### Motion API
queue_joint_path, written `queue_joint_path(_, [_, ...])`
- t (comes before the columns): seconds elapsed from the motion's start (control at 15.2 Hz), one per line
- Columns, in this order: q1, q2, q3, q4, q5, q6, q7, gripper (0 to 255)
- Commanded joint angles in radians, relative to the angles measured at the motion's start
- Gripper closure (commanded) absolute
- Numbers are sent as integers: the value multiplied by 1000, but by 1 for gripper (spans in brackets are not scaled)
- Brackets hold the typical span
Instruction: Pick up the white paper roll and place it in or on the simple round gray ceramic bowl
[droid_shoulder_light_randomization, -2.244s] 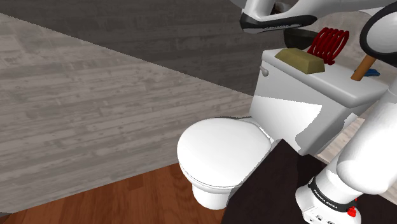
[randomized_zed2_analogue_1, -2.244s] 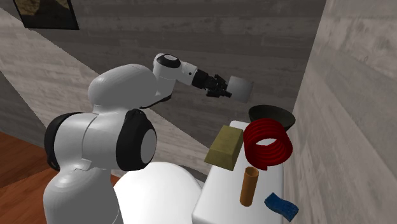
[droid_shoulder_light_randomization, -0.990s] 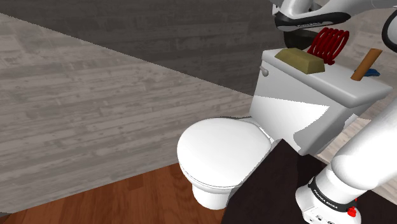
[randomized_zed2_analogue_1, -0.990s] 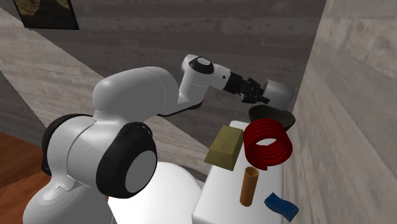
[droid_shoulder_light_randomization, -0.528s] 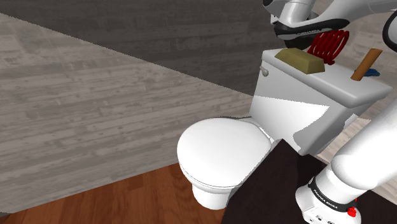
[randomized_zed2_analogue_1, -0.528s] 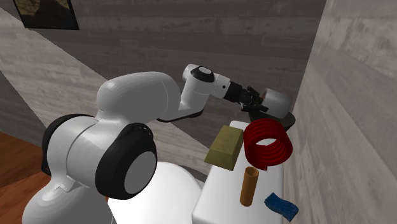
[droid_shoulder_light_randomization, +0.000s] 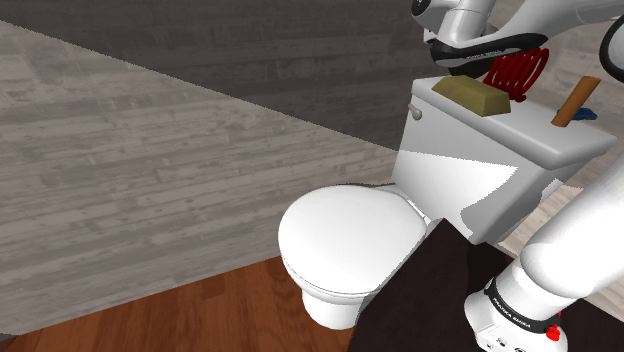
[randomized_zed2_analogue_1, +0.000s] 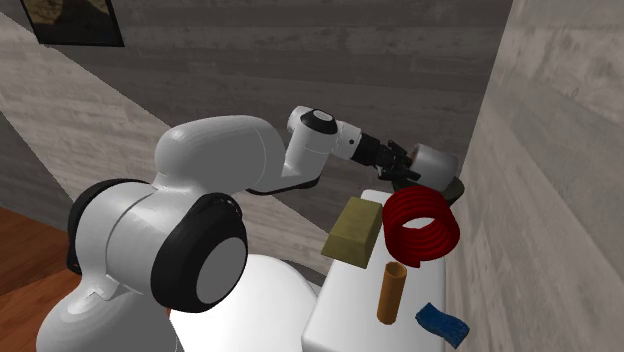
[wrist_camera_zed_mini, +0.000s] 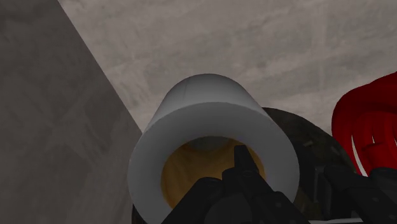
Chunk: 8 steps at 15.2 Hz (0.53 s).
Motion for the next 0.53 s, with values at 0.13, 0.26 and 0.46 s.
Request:
queue_joint_path(0.13, [0, 0, 0, 0, 0, 0, 0, 0])
queue_joint_path(0.26, [0, 0, 0, 0, 0, 0, 0, 0])
queue_joint_path(0.46, [13, -10, 14, 0, 4, -28, -1, 0])
